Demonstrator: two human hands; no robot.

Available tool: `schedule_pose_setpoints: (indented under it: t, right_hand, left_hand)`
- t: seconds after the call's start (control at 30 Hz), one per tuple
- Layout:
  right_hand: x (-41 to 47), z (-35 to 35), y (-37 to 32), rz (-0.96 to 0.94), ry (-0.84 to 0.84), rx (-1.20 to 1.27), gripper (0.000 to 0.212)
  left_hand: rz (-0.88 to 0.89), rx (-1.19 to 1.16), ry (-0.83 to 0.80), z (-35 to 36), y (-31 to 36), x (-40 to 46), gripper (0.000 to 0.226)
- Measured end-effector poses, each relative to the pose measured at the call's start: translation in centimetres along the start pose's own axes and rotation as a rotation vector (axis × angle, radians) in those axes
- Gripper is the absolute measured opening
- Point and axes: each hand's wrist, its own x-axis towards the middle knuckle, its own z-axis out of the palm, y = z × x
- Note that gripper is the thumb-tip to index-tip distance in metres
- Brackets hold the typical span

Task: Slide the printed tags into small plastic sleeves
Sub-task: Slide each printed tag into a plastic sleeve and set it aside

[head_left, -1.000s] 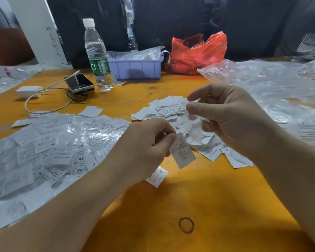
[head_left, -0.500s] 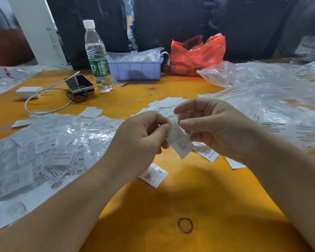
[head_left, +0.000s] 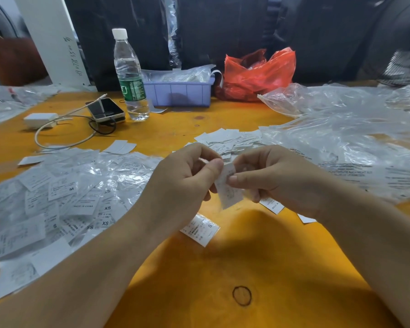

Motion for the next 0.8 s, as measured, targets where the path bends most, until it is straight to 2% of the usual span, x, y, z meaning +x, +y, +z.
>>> schedule_pose_setpoints:
  t: [0.2, 0.4, 0.47, 0.53, 0.63, 0.8]
  right_hand:
    - [0.07, -0.23, -0.2, -0.029, 0.023, 0.087, 0.024]
    - [0.21, -0.32, 0.1, -0.014, -0.013, 0.063, 0.025]
    - [0.18, -0.28, 0.06, -0.013, -0.017, 0.066, 0.011]
    - [0.14, -0.27, -0.03, -0.011, -0.006, 0.066, 0.005]
    - [0.17, -0.58, -0.1, -0.014, 0.058, 0.054, 0.006]
    - [0.3, -0.85, -0.08, -0.028, 0.083, 0.053, 0.016]
  left_hand:
    - [-0.052, -0.01, 0.004, -0.12, 0.33, 0.02, 0.031]
    - [-0.043, -0.035, -0.027, 0.03, -0.02, 0.1, 0.019]
    - [-0.074, -0.062, -0.045, 0.07, -0.22, 0.25, 0.018]
    - [-0.092, -0.085, -0.048, 0.06, -0.47, 0.34, 0.02]
    - [-0.122, -0.105, -0.045, -0.28, -0.48, 0.38, 0.025]
    - [-0.136, -0.176, 0.006, -0.76, -0.31, 0.44, 0.017]
